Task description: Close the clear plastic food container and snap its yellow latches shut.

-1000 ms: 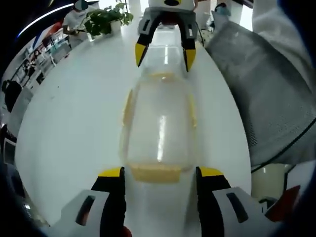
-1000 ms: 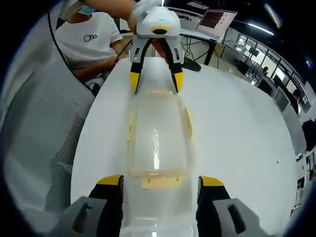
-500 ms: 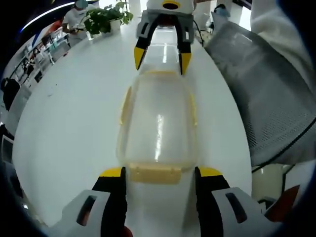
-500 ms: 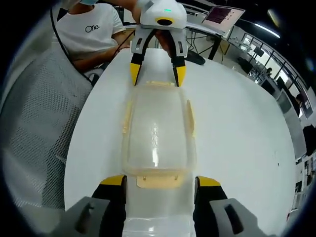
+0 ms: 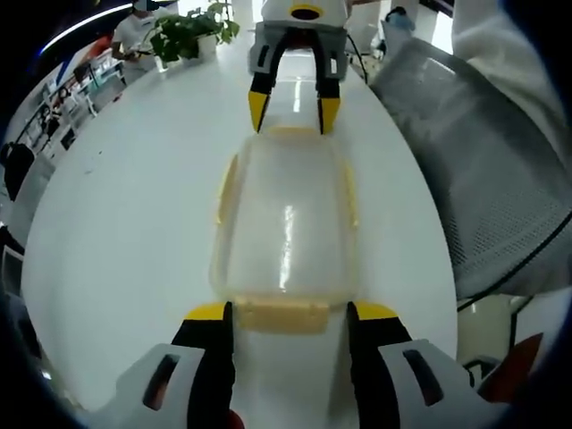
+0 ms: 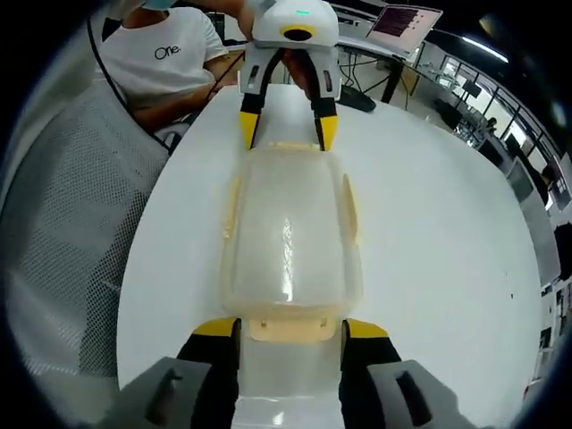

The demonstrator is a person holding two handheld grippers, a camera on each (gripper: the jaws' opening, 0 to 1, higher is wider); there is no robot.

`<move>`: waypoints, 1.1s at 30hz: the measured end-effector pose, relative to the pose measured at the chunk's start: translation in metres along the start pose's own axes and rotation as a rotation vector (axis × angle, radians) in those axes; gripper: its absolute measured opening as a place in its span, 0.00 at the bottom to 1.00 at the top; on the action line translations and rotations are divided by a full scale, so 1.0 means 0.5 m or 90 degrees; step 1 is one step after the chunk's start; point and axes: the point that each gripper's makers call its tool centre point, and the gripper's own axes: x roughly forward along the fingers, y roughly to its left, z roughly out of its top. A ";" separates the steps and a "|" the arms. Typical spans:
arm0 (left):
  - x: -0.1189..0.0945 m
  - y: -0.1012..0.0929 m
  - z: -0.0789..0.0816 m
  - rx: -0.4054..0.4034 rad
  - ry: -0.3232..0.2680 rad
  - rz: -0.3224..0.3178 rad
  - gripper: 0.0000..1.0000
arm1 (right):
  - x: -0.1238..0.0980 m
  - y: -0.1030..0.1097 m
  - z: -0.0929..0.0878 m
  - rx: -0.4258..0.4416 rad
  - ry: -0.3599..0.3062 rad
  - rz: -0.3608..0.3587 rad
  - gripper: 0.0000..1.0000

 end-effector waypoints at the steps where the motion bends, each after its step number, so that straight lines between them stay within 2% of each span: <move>1: -0.001 0.002 0.000 0.000 0.001 0.001 0.48 | 0.002 0.000 0.000 0.001 0.000 0.002 0.40; 26: 0.000 0.005 -0.002 0.013 0.028 -0.003 0.43 | 0.011 0.002 -0.006 0.017 0.035 0.034 0.38; 27: 0.000 0.004 -0.002 0.018 0.031 -0.004 0.43 | 0.011 0.003 -0.006 0.013 0.034 0.033 0.38; 28: -0.002 0.004 -0.004 0.040 0.039 -0.012 0.38 | 0.010 0.003 -0.007 0.014 0.031 0.034 0.38; 29: -0.003 0.001 -0.007 0.029 0.037 -0.026 0.37 | 0.010 0.007 -0.006 0.015 0.025 0.035 0.38; 31: -0.001 0.011 -0.006 0.043 0.044 -0.009 0.37 | 0.011 0.006 -0.004 0.019 0.025 0.034 0.38; 33: 0.001 0.006 -0.004 0.034 0.052 -0.009 0.38 | 0.011 0.006 -0.002 0.019 0.031 0.034 0.38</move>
